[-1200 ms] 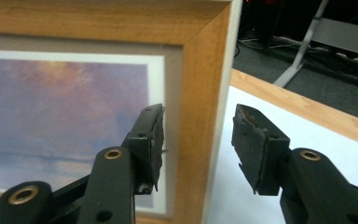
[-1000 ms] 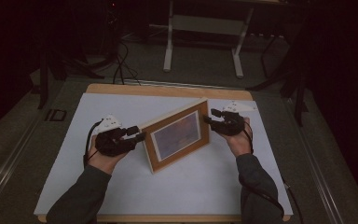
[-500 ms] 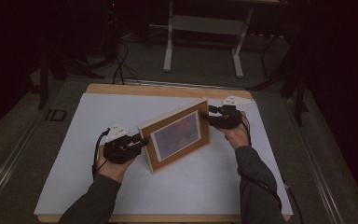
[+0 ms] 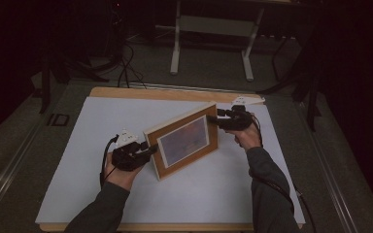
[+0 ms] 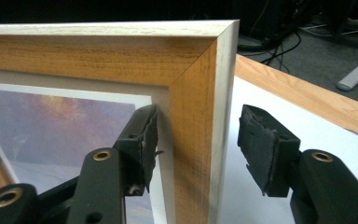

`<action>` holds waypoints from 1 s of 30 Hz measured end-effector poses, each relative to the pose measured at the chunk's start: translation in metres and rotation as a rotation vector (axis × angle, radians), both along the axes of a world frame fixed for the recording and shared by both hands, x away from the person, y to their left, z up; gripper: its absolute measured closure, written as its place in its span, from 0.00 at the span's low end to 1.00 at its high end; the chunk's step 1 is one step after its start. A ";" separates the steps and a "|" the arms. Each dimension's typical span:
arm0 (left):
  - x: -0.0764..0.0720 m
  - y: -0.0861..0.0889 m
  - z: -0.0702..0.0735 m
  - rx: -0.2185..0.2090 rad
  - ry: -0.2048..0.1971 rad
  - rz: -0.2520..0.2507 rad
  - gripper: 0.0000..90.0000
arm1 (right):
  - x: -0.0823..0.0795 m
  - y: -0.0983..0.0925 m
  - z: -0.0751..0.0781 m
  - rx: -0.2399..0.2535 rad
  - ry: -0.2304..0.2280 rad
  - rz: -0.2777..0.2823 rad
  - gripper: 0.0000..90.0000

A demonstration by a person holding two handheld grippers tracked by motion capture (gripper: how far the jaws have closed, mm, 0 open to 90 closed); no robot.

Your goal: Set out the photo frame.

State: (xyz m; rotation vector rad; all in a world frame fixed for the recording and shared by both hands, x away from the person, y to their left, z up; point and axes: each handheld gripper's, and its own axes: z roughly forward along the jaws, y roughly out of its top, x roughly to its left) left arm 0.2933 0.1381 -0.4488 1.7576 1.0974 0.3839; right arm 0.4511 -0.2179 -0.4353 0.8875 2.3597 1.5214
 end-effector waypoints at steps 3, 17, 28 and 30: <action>0.002 0.002 0.001 0.000 0.005 -0.021 0.78 | 0.001 0.000 -0.001 0.008 0.009 0.013 0.53; 0.018 0.017 0.001 -0.033 0.033 -0.036 0.77 | -0.006 -0.001 -0.005 0.019 0.007 0.002 0.63; 0.035 0.023 -0.001 -0.068 0.054 -0.039 0.76 | -0.010 -0.006 -0.007 0.042 0.019 -0.025 0.68; 0.037 0.024 -0.001 -0.075 0.054 -0.052 0.77 | -0.010 -0.006 -0.007 0.044 0.019 -0.032 0.68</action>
